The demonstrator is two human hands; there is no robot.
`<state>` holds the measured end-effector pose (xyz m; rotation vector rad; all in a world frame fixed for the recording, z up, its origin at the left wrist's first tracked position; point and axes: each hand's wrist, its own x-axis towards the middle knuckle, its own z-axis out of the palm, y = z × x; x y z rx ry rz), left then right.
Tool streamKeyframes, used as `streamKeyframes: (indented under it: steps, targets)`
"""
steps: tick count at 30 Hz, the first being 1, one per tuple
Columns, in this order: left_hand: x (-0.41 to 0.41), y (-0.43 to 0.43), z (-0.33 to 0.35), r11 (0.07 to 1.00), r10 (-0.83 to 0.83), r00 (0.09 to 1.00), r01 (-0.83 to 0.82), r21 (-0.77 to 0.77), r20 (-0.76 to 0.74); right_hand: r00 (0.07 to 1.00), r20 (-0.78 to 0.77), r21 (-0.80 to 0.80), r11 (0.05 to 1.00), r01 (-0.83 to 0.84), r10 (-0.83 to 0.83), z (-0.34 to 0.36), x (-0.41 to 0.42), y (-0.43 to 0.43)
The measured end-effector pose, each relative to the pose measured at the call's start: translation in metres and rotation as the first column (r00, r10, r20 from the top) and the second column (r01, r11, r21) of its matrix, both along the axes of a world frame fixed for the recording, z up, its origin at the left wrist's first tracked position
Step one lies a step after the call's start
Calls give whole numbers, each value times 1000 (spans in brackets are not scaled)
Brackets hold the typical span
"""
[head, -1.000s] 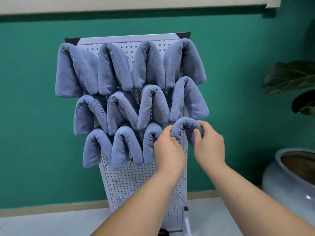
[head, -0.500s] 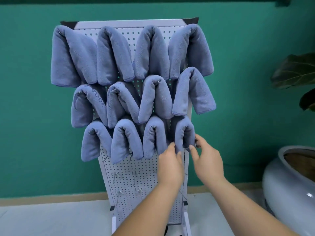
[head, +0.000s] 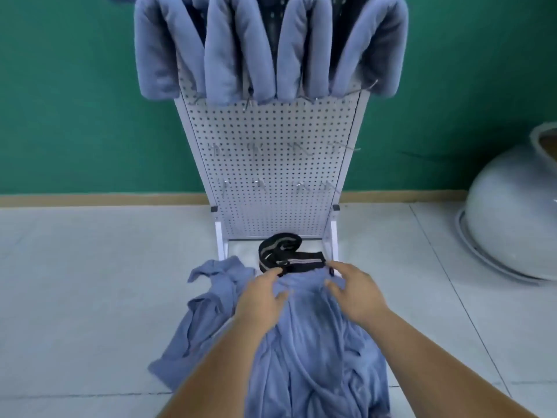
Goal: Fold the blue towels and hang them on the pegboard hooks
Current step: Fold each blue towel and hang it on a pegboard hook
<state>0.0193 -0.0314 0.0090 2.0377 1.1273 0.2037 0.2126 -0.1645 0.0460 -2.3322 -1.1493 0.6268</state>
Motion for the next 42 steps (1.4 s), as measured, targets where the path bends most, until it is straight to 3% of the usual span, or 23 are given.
streamKeyframes:
  steps: [4, 7, 12, 16, 20, 24, 26, 27, 31, 33, 36, 40, 42]
  targets:
    - [-47, -21, -44, 998, 17, 992, -25, -64, -122, 990, -34, -246, 959, -141, 137, -59, -25, -36]
    - [-68, -41, -64, 993, 44, 989, -59, -103, -142, 971, -29, -463, 857, -225, 239, -93, -39, -53]
    - [-94, -68, -81, 983, 18, 984, -50, -178, -178, 980, -122, -628, 753, -199, 158, -121, -57, -70]
    - [-100, -69, -83, 969, -14, 980, -36, -245, -196, 975, -112, -578, 786, -221, 191, -120, -68, -78]
    - [-94, -69, -80, 959, -30, 986, -18, -282, -166, 972, -234, -404, 905, -129, 34, -110, -66, -75]
    - [-67, -73, -66, 918, -17, 999, 1, -397, -36, 831, -526, -186, 978, 95, -180, -70, -64, -54]
    - [-50, -75, -53, 902, 6, 998, 22, -431, 64, 725, -666, -92, 984, 153, -175, -46, -63, -42]
    - [-43, -75, -46, 905, 12, 994, 34, -424, 105, 728, -670, -57, 988, 144, -145, -39, -62, -37]
    - [-20, -64, -13, 958, 34, 984, 18, -285, 176, 825, -565, 62, 997, 50, -6, -4, -62, -19]
    - [-14, -54, 8, 981, 57, 981, -20, -192, 185, 895, -444, 115, 993, 19, 34, 12, -61, -10]
    - [-9, -35, 46, 984, 58, 972, -17, -176, 226, 970, -233, 184, 983, -31, 74, 39, -54, 1]
    - [-3, -6, 113, 985, -2, 960, 51, -166, 280, 992, 52, 247, 961, -125, 116, 88, -39, 13]
    - [-1, 5, 151, 989, -30, 946, 74, -125, 323, 987, 92, 279, 948, -151, 130, 116, -35, 21]
